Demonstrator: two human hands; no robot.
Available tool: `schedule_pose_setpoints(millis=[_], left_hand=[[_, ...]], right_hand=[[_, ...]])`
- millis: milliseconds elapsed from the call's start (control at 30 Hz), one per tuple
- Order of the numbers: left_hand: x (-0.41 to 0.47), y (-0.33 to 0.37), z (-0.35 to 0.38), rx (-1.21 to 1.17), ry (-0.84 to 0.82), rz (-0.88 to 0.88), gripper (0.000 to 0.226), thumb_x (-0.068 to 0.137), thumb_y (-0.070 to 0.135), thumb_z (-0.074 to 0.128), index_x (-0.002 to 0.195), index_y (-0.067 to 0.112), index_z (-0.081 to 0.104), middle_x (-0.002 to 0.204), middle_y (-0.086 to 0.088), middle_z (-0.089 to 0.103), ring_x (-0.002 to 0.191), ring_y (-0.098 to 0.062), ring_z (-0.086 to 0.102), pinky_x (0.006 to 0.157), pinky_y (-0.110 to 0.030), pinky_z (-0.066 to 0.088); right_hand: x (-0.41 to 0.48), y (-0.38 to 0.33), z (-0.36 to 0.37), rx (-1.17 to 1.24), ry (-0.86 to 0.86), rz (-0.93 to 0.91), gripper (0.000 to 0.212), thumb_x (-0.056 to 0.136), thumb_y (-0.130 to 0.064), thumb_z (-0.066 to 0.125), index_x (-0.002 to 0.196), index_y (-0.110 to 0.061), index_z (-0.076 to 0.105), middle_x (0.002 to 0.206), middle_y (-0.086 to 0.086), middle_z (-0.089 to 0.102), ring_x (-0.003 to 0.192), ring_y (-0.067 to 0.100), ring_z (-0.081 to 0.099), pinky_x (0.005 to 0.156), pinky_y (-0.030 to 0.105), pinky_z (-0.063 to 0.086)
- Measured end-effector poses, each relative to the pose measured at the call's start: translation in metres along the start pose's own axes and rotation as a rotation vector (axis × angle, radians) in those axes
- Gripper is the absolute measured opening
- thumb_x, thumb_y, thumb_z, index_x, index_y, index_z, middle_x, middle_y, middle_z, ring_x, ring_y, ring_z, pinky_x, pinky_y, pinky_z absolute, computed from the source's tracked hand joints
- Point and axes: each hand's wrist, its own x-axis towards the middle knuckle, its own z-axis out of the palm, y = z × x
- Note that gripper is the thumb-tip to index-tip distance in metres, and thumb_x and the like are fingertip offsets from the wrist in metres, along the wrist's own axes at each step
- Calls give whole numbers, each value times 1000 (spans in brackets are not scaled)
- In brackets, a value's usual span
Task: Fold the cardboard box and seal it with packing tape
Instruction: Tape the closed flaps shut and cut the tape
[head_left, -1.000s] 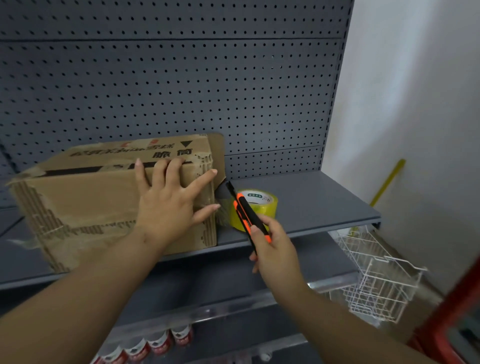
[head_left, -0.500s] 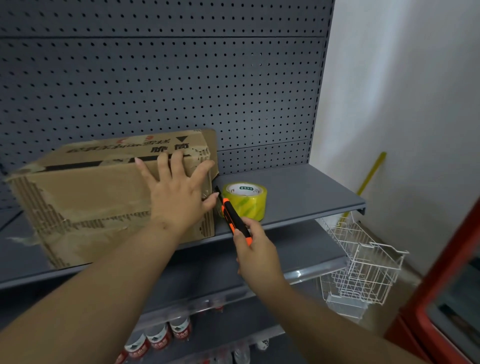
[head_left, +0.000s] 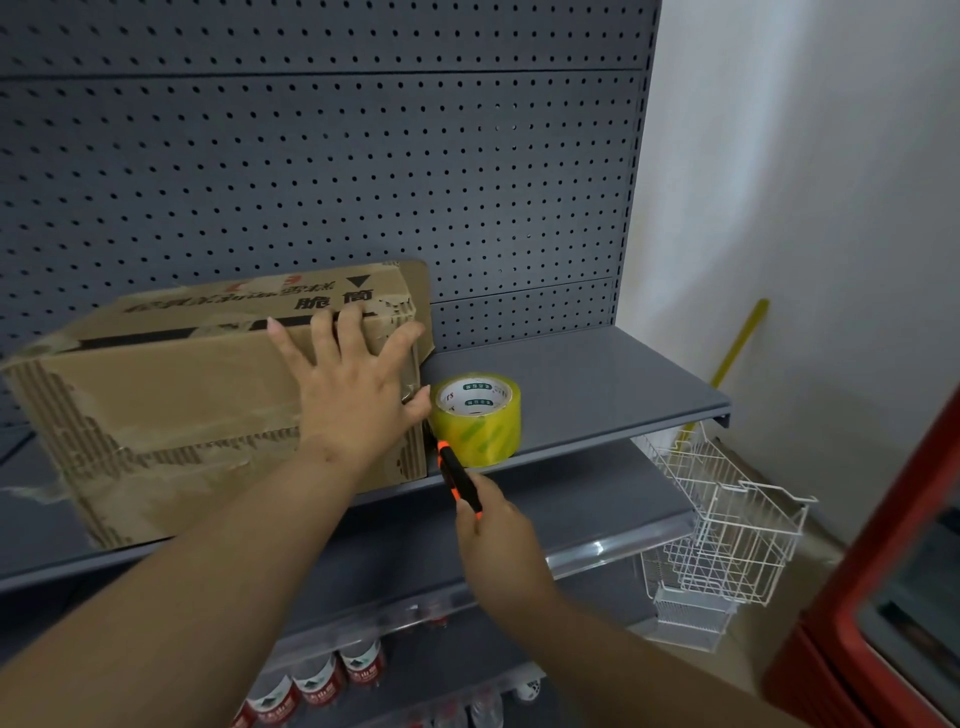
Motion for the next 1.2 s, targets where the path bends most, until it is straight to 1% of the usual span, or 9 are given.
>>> schedule_pose_setpoints(millis=[300,433,567,633,700,767,867,967,1200], left_hand=[[0,-2,4,-1,33,7,66,62,51,72,118,31,42,123,-23,40,118,-38,27,99,-75,7],[1,-1,4,12,41,24,64,66,52,69,120,32,41,126,-21,36,123,-39,24,99,-74,2],[-4,-10,18,69,120,323,45,79,41,61,120,31,47,139,-14,28,139,-33,12,108,-64,-10],[-5,-16,26,122,176,540,38,77,28,65,114,27,54,140,-9,33,146,-25,1,114,-53,-6],[-4,-21,30,158,187,681,21,87,21,53,103,23,65,136,-4,48,146,-21,-5,116,-45,-2],[-1,-23,32,180,177,739,43,99,18,28,96,19,71,119,-1,65,146,-20,-6,118,-41,-1],[1,-24,32,222,157,804,48,102,29,27,84,17,70,95,0,72,144,-21,19,119,-39,3],[7,-20,30,272,92,881,39,94,32,39,73,18,69,79,1,70,118,-25,58,117,-39,6],[13,-18,35,319,45,981,47,93,38,36,66,19,69,67,4,62,86,-24,65,114,-42,13]], right_hand=[[22,9,-16,-172,39,-26,38,99,-27,35,136,-22,40,115,15,57,103,28,57,78,30,44],[44,9,-34,-107,-17,-29,38,99,-24,36,136,-22,43,113,15,60,98,28,56,74,29,39],[60,7,-47,11,-53,-50,36,98,-25,38,132,-27,48,97,6,59,79,21,53,69,32,46],[69,4,-50,138,-54,-26,33,98,-25,39,128,-35,50,90,2,59,66,17,50,57,29,46],[74,1,-55,263,-61,4,32,97,-25,40,125,-38,50,80,3,58,57,16,48,46,25,42],[76,-1,-61,328,-51,-4,31,98,-25,40,126,-33,50,78,6,57,54,15,48,42,22,40],[84,-7,-67,389,-22,-41,28,98,-24,41,122,-33,52,69,3,54,53,13,47,43,22,40],[100,-12,-71,359,15,-95,29,97,-23,42,121,-30,56,65,-6,54,50,11,46,48,23,40],[135,-15,-95,43,155,-223,38,96,-30,43,134,-24,48,111,4,59,96,17,54,78,25,42]])
